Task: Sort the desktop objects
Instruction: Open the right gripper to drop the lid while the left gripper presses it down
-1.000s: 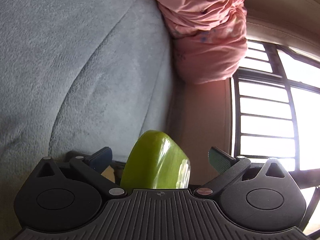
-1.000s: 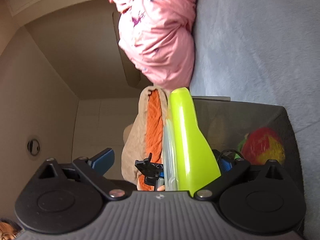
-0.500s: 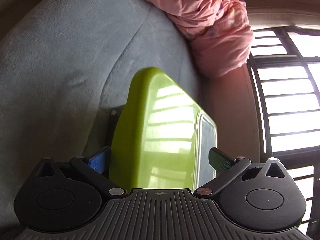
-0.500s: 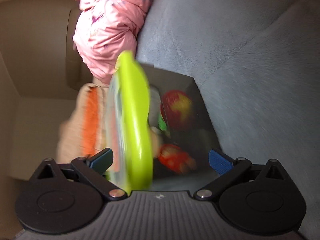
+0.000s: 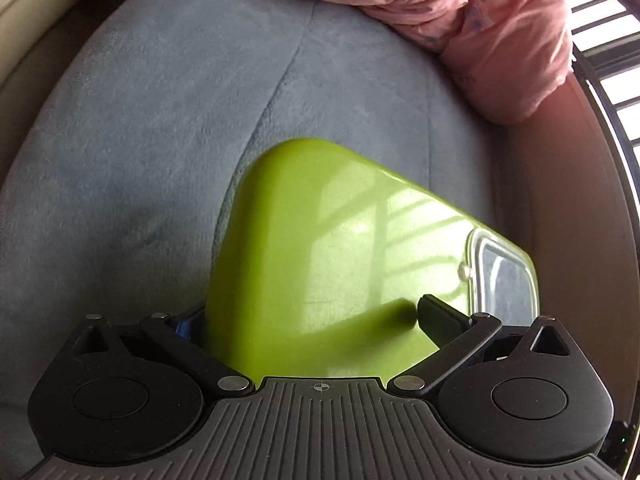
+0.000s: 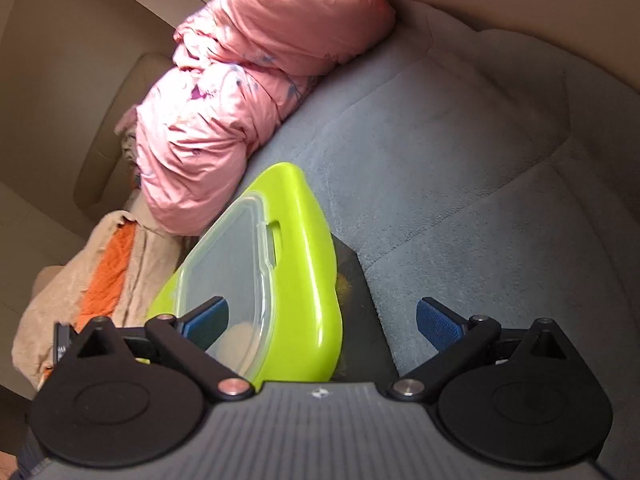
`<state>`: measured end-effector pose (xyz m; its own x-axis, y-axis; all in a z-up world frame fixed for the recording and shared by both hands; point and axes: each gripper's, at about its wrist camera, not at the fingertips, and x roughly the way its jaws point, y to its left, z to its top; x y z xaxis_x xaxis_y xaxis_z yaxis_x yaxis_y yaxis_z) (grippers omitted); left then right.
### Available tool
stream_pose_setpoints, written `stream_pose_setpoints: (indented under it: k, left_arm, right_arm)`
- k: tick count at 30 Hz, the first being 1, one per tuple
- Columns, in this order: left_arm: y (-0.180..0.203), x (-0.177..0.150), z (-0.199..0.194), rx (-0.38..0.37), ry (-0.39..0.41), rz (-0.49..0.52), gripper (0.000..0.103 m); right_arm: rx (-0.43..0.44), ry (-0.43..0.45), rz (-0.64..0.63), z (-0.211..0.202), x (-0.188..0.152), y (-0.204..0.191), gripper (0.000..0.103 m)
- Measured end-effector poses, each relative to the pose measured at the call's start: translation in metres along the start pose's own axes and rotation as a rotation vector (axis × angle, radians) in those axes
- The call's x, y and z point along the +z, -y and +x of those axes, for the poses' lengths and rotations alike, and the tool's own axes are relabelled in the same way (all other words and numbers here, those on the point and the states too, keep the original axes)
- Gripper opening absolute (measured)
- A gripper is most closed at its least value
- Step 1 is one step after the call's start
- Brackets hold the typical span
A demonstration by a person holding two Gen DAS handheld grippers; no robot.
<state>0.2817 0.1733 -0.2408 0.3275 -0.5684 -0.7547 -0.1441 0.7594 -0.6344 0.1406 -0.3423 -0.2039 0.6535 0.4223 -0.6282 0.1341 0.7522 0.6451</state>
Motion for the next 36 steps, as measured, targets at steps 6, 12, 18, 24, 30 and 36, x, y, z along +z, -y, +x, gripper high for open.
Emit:
stream_pose_setpoints:
  k: [6,12,18,24,30,36]
  left_arm:
    - [-0.029,0.005,-0.041,-0.005,0.087,-0.080,0.103]
    - [0.001,-0.074,-0.108,0.018,0.040,0.073,0.103]
    - [0.076,-0.207,-0.057,0.177,-0.101,0.363,0.103]
    - [0.077,-0.220,0.033,0.435,-0.168,0.318,0.103]
    - [0.079,-0.194,0.030,0.612,0.063,0.350,0.103]
    - [0.077,-0.180,0.028,0.613,0.081,0.384,0.103]
  right_arm:
    - [0.003,-0.032,-0.096,-0.010,-0.032,-0.026,0.100]
    - [-0.137,-0.156,-0.231,-0.002,-0.096,-0.043,0.100]
    - [-0.213,-0.147,-0.189,0.018,-0.095,-0.045,0.096]
    - [-0.443,-0.305,-0.409,0.051,-0.110,-0.095,0.087]
    - [-0.442,-0.227,-0.490,0.047,-0.118,-0.118,0.094]
    - [-0.434,-0.210,-0.403,0.049,-0.110,-0.108,0.094]
